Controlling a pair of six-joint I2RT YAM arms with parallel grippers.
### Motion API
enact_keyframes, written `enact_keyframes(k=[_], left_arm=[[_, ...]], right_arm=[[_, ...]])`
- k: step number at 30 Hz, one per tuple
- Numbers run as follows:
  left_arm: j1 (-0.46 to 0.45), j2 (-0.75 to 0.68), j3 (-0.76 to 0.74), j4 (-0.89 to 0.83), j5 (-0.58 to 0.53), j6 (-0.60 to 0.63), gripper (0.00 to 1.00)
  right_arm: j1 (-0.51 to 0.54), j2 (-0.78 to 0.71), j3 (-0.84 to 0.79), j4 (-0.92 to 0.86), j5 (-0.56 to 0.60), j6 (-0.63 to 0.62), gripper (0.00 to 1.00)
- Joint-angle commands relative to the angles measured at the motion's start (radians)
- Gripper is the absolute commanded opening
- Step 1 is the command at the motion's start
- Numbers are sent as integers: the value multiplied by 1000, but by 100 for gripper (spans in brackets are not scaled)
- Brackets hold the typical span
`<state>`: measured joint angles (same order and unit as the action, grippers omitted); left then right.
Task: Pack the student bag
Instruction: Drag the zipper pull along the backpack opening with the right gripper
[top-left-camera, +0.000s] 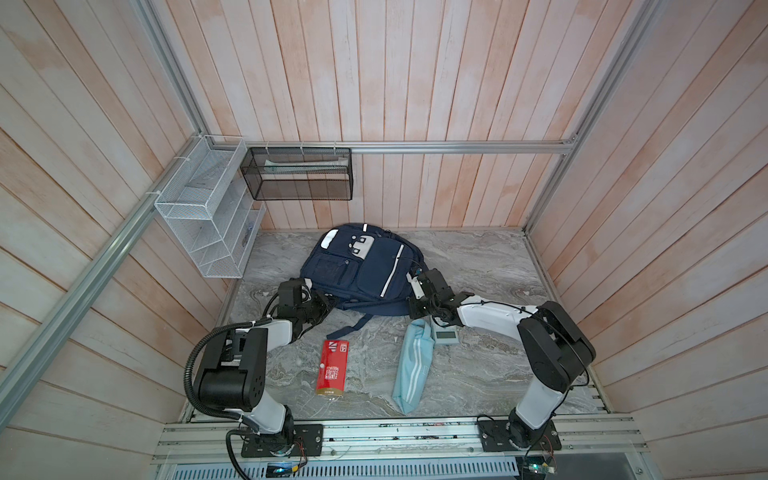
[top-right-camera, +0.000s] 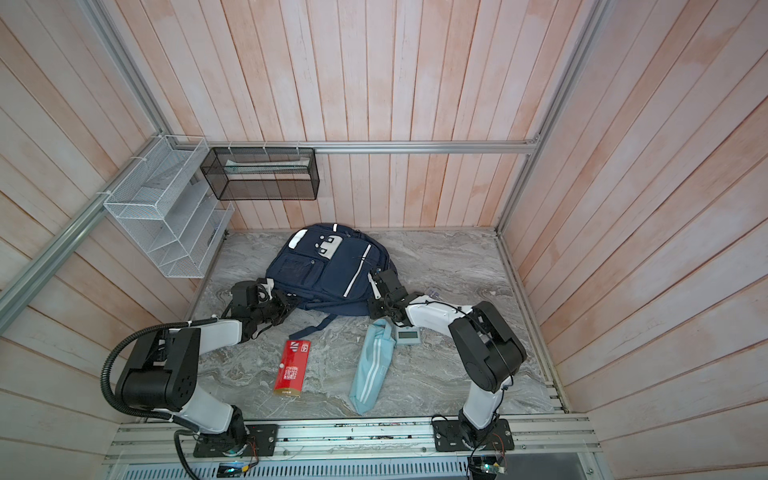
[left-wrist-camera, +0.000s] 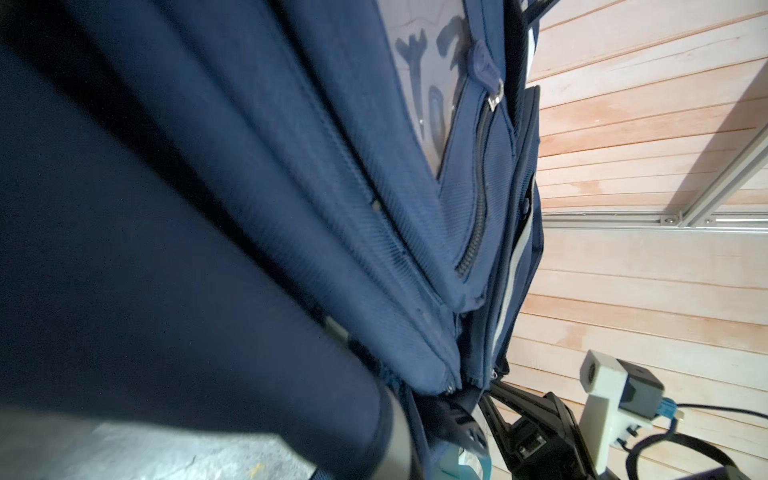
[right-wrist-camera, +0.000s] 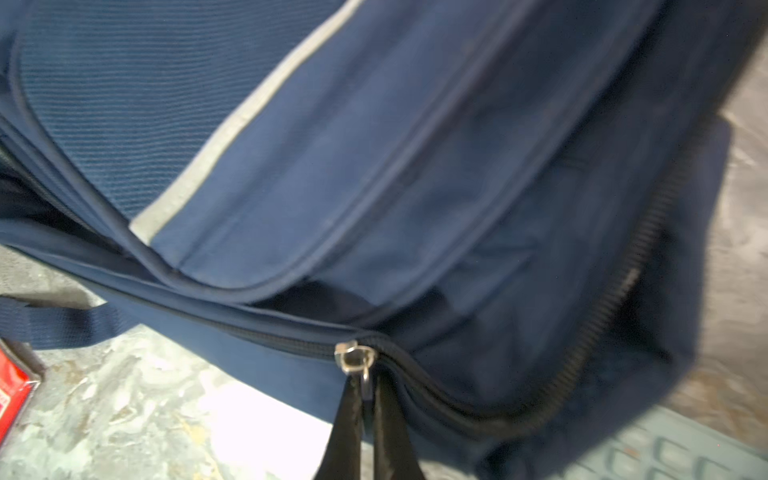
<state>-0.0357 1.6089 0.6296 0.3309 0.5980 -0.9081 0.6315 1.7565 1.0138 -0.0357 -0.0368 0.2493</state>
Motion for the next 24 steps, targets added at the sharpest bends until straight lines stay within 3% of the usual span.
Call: enact_keyframes(k=[1,3,8,11,12,14,17,21,24], left_arm=[[22,43,71,60,-29,28,0],[17,64,112,55,-52,34,3],[25,35,163,-13,-108,69,48],[-40,-88,144,-232,-347,204,75],[-53,-125,107,-252,-366,212,78],[-52,-192,8,-212,-282,145,78],[-132,-254,-130,-28,-161,-38,78],[-298,-216,-160,130,-162,-200,78],[-332,-129,-124,194,-178,-219,78]], right_arm=[[9,-10,9,-100,62,-52,0],[58,-8,29,-109,50,-53,0],[146,10,105,-80,-31,-12,0],[183,52,178,-83,-57,-10,0],[192,69,205,-81,-69,-9,0],[201,92,237,-73,-99,-4,0],[228,111,276,-72,-111,-2,0],[257,110,279,-69,-111,-3,0],[268,87,237,-36,-112,4,0]])
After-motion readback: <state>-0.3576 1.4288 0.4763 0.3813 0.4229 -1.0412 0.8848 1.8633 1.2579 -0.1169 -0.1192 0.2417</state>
